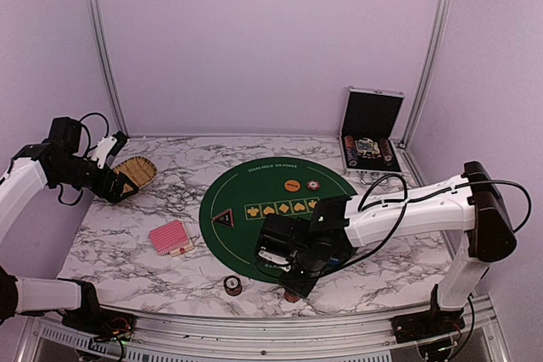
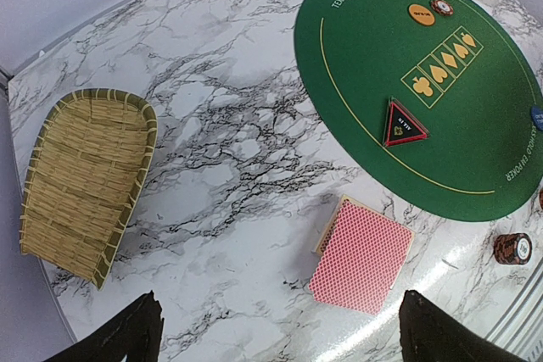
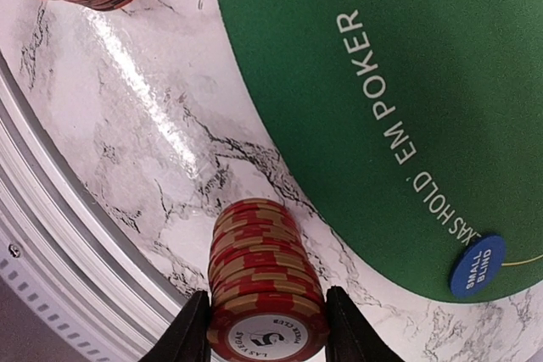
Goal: Distribute texas hold em gaming equipment
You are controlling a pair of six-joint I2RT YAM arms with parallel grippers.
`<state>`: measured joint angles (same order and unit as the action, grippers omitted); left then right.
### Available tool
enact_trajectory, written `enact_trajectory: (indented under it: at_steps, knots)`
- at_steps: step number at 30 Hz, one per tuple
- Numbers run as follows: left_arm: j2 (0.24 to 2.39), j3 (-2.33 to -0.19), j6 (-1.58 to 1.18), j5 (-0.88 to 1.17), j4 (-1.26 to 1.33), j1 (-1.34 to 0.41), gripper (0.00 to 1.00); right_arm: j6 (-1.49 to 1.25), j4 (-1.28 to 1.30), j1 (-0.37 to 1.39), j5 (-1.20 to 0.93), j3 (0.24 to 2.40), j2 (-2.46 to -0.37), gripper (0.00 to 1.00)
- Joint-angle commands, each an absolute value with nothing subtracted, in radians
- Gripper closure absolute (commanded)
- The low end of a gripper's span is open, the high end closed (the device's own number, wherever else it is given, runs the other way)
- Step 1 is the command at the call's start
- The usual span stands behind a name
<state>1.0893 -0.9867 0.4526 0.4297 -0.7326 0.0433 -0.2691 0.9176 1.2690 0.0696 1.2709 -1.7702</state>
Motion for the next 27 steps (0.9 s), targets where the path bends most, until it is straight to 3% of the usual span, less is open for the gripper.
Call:
enact_trajectory:
  at_steps: [1,14,27]
  knots:
    - [1.088,-1.029,0.455,0.449,-0.765,0.049,0.01,-0.263,0.946,1.262,0.08,1.316,-1.749,0.63]
    - [1.085,-1.023,0.457,0.448,-0.764,0.049,0.01,-0.229,1.012,1.259,0.1,1.481,-1.793,0.65]
    - [1.072,-1.019,0.46,0.449,-0.765,0.048,0.01,-0.112,0.963,1.178,0.1,2.048,-2.271,0.67]
